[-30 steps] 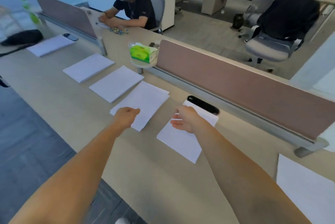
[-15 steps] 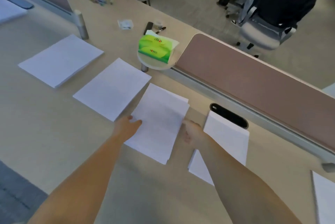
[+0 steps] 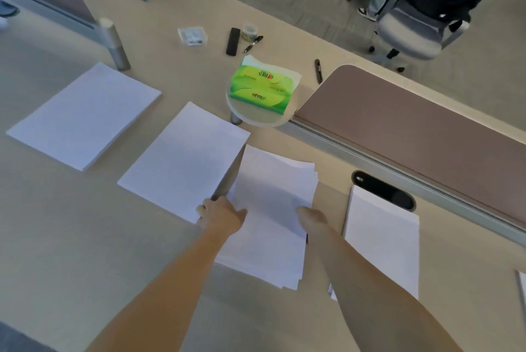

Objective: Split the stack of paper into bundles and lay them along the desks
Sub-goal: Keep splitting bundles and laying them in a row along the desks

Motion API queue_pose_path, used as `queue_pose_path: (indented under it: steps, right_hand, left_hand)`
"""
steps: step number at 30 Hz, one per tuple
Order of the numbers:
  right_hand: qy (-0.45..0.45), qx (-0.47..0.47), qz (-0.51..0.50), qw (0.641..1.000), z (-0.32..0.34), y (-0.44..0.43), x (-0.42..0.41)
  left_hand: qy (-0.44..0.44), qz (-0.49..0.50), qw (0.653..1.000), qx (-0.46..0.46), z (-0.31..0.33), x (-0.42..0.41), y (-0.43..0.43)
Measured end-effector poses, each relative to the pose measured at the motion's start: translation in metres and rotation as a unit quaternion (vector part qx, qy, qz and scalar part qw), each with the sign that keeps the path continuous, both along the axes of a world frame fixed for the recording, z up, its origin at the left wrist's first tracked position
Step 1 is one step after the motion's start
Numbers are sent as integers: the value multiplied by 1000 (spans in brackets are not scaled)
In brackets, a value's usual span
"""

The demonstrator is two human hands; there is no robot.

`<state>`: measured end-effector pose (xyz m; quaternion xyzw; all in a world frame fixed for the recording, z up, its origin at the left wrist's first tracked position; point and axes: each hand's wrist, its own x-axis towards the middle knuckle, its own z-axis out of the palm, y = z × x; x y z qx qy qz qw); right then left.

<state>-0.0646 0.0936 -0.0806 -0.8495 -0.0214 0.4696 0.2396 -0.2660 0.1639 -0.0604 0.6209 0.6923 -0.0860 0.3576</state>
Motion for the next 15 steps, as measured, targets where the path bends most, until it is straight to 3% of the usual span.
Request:
queue_pose_path:
  steps: [4, 8, 15]
  right_hand:
    - [7, 35, -55, 998, 15, 5, -15]
    - [36, 53, -48, 997, 12, 3, -16]
    - [-16, 117, 7, 993, 26, -15, -5]
  left_hand:
    - [-40, -3, 999, 15, 2, 6, 3]
    - [-79, 19, 997, -8, 6, -3, 14]
    - [-190, 107, 973, -77, 16, -12, 7]
